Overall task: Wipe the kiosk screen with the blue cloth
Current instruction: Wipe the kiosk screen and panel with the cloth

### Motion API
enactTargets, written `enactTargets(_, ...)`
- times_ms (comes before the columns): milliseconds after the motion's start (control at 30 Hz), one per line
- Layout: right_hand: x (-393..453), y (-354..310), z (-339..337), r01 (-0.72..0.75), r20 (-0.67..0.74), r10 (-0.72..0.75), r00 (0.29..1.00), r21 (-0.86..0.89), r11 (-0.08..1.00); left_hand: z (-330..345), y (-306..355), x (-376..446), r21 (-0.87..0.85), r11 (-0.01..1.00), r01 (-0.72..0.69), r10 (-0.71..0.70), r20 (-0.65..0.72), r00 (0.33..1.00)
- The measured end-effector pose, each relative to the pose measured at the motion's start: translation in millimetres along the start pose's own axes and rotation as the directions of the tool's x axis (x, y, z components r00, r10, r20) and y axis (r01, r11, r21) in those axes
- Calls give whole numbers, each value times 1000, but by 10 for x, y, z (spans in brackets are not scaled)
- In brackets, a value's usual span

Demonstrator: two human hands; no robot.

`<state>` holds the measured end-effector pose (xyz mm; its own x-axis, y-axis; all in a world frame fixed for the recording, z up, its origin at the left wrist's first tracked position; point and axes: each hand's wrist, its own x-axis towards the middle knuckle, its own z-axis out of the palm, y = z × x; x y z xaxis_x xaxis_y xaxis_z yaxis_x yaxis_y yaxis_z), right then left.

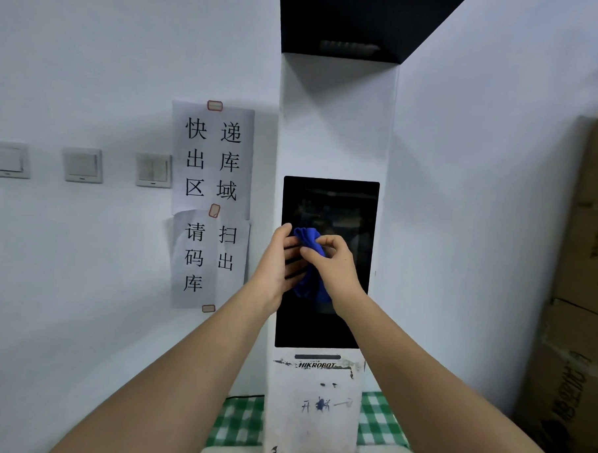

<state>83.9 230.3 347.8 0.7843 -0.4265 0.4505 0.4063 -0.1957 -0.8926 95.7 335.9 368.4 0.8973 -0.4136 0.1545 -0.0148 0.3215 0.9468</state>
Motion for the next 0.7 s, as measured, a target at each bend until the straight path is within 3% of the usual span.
enactTargets(200,197,-108,45,119,-21,-125,992,-195,974,-2,189,123,22,999,-23,23,14,1000)
enactTargets(367,393,-251,36,247,-59,-305,950,-454,856,-30,316,246,123,988,-96,95,18,995)
enactTargets(467,511,-334,-6,355,-23,-446,895,-570,741,-64,342,345,215,958,-191,202,-30,979)
enactTargets(567,697,-415,-28,445,6,-586,810,-657,608,-162,323,513,365,893,-262,338,-164,927)
enactTargets(700,953,-479,54,477,115,-740,663,-827,298,-268,250,744,485,868,-107,206,-156,966)
